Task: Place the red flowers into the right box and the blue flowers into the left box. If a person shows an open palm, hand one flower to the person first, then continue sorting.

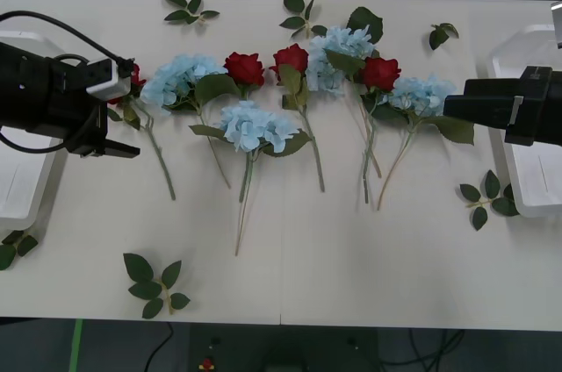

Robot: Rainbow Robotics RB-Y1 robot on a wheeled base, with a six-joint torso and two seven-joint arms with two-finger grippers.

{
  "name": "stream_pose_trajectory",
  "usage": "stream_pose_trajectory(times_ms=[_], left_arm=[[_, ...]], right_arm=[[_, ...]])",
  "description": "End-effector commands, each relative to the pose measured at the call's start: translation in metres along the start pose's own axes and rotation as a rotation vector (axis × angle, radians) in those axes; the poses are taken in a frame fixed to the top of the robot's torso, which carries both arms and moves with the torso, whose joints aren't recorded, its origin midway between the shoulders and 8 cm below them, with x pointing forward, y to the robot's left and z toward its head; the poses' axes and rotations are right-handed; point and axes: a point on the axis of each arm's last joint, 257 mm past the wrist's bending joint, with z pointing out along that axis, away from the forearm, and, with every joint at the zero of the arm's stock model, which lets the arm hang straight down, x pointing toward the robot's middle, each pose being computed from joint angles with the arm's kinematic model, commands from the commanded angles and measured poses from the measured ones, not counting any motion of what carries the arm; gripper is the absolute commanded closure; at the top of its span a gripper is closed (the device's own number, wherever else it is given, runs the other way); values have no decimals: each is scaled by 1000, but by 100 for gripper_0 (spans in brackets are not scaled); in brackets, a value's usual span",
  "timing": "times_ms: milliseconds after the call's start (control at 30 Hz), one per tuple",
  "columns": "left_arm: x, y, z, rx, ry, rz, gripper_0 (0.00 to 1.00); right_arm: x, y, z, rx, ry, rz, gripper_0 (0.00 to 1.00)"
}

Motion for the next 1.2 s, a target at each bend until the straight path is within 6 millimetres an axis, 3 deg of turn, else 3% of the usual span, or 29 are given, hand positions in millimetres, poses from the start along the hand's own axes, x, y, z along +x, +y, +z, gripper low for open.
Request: stream_pose_trajectory(times_ms=[33,267,467,600,800,933,1200], left_arm=[[-16,49,-40,-54,72,-483,0],[-12,80,-23,-172,219,-995,0],[28,72,15,-240,351,-1385,0],[50,76,43,-281,313,-1568,0],[75,83,86,-335,231,-1712,0],[91,80,104,-355,221,-1750,0],[113,71,129,-388,208,-1755,0]], right_arm=[[19,-15,4,138,89,85,0],[50,-48,34,299,149,309,0],[66,-94,65,445,220,378,0],[64,-118,74,544,247,374,0],[69,-151,69,741,263,389,0],[77,-167,71,805,273,432,0],[93,-200,107,831,243,462,0]])
